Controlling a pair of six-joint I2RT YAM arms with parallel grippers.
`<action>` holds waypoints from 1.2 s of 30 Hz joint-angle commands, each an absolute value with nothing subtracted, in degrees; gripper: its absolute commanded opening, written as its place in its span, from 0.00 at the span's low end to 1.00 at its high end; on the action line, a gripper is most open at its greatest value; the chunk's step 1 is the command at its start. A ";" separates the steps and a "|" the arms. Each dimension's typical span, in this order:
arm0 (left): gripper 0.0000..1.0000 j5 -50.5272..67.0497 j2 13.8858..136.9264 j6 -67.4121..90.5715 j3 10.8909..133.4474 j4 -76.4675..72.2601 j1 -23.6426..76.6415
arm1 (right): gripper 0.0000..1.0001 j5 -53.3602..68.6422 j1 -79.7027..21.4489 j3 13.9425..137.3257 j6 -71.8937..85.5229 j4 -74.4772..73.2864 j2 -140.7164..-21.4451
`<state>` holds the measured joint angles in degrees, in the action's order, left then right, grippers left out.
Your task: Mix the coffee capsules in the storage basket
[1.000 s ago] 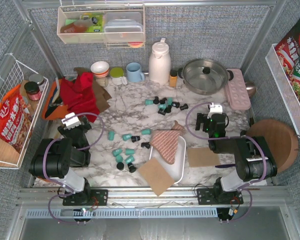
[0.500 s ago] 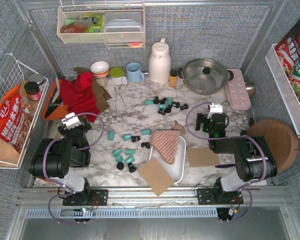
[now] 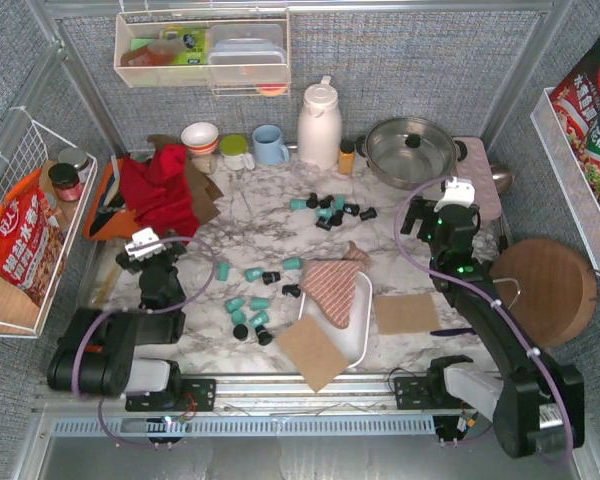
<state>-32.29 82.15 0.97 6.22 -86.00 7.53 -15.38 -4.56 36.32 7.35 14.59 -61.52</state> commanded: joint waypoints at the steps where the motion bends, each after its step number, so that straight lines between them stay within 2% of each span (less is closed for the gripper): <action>1: 0.99 -39.47 68.39 2.72 13.58 -65.78 11.16 | 0.99 -15.21 -7.10 40.59 13.38 -4.37 -56.65; 5: 0.99 -44.76 59.95 20.85 28.08 -30.21 11.26 | 0.99 -15.27 -12.16 42.84 14.59 -12.09 -52.53; 9: 0.99 -43.67 56.43 33.52 40.73 -5.43 11.26 | 0.97 -16.29 -18.15 43.74 14.77 -15.70 -49.99; 11: 0.99 -41.36 54.28 39.62 44.39 2.12 11.25 | 0.95 -16.43 -20.64 43.91 15.04 -16.71 -49.44; 15: 0.99 -25.45 48.19 29.42 46.52 3.50 11.18 | 0.89 -15.33 -24.89 43.84 18.35 -17.88 -49.53; 20: 0.99 -11.97 42.01 19.77 44.88 3.44 11.16 | 0.80 -15.75 -30.40 42.07 22.11 -13.89 -52.38; 26: 0.99 -17.50 30.86 18.82 33.08 -6.08 11.25 | 0.70 -18.50 -35.20 39.68 28.95 -6.78 -58.17; 36: 0.99 -26.41 22.65 16.79 30.29 -7.52 11.43 | 0.61 -28.42 -41.40 39.37 35.74 -5.90 -65.62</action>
